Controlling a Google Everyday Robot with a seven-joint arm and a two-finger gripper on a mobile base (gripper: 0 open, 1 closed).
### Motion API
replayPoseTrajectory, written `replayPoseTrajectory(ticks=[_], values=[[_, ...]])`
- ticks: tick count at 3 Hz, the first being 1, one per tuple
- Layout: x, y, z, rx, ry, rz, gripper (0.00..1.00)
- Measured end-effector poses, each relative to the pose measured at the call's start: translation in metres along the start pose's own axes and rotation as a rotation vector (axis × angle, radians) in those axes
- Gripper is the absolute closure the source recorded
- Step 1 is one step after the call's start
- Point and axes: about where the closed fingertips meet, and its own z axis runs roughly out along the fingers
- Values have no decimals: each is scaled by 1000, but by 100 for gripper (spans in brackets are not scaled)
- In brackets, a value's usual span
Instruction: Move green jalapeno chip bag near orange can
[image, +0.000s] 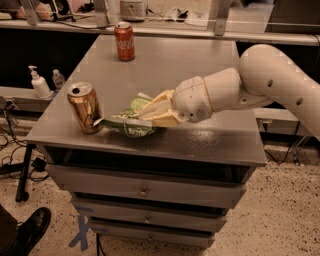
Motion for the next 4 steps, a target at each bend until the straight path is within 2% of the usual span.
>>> replayPoseTrajectory(ticks=[2,3,4], values=[[9,9,22,-46,-38,36,100],[11,8,31,-56,-44,48,82],[10,7,34,-60,-45,47,58]])
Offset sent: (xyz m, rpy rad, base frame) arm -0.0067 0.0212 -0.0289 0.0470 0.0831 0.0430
